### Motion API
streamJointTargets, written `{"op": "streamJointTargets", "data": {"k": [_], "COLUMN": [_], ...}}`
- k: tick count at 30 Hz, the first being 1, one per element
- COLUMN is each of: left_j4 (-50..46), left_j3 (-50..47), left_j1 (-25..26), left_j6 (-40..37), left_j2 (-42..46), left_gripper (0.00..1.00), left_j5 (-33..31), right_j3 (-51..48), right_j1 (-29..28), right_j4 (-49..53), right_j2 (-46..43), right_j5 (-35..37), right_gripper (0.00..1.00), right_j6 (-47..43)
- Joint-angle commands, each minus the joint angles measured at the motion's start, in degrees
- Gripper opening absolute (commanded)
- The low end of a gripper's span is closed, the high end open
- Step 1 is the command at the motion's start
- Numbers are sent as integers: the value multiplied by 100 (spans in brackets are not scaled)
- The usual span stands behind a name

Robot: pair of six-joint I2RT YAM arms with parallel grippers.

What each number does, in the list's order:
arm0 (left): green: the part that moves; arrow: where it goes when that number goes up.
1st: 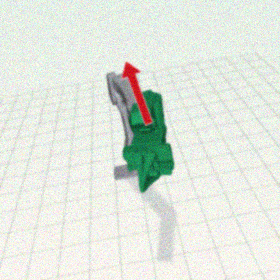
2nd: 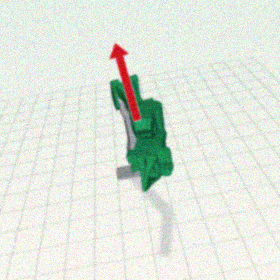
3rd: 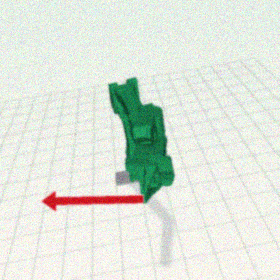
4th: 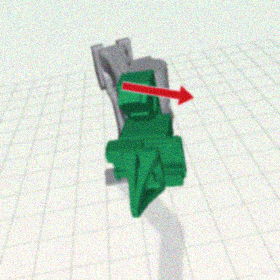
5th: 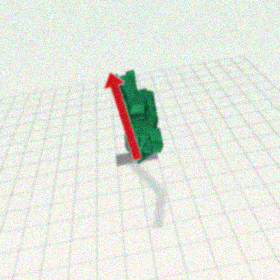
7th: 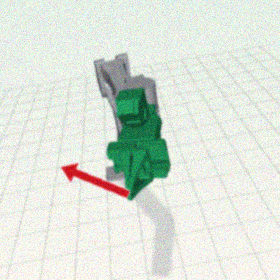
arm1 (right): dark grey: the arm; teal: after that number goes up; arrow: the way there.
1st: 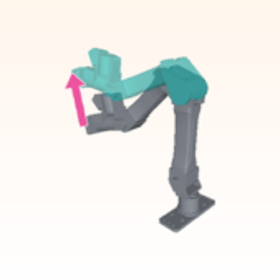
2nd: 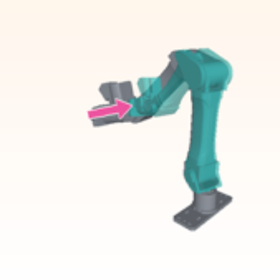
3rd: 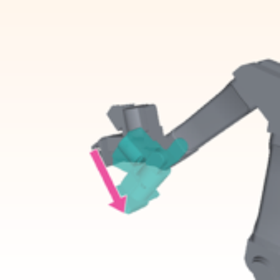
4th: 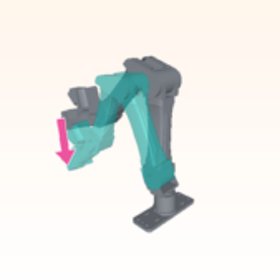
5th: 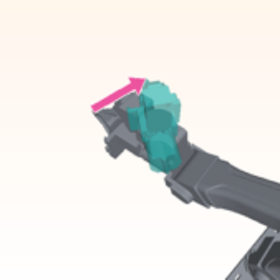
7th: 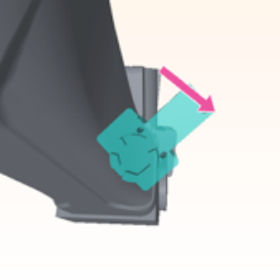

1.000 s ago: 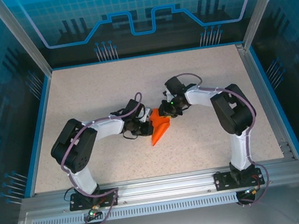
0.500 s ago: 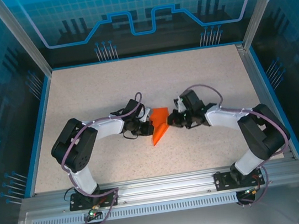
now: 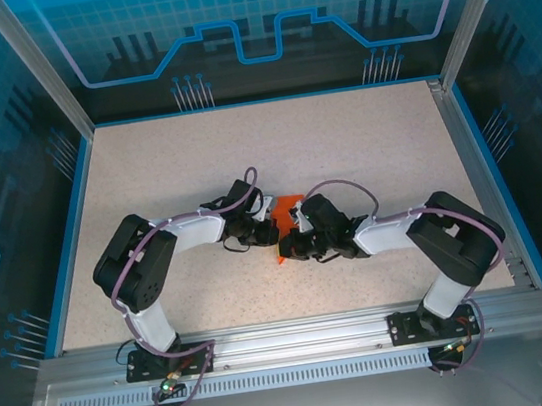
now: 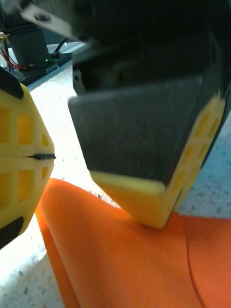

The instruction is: Fold a paper plane with a square sheet of paper (pick it up from the middle)

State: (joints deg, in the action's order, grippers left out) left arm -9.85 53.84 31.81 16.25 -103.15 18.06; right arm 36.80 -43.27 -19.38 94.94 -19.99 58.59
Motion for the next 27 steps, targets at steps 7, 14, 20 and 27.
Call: {"op": "streamJointTargets", "data": {"k": [7,14,20,27], "left_j4": [-203,-202,-202,-203], "left_j3": [-55,-14,11,35], "left_j1": [-22,-20,-20,-20], "left_j6": [8,18,12,10], "left_j2": [-184,-227,-266,-267], "left_gripper": [0,0,0,0], "left_j5": [21,70,109,110], "right_j3": [-127,-68,-42,2], "right_j1": [-120,-126,-134,-112], "right_j4": [-369,-43,-28,-136], "right_j2": [254,341,425,506], "right_j5": [-34,47,86,48], "right_gripper": [0,0,0,0], "right_j6": [206,140,102,87]}}
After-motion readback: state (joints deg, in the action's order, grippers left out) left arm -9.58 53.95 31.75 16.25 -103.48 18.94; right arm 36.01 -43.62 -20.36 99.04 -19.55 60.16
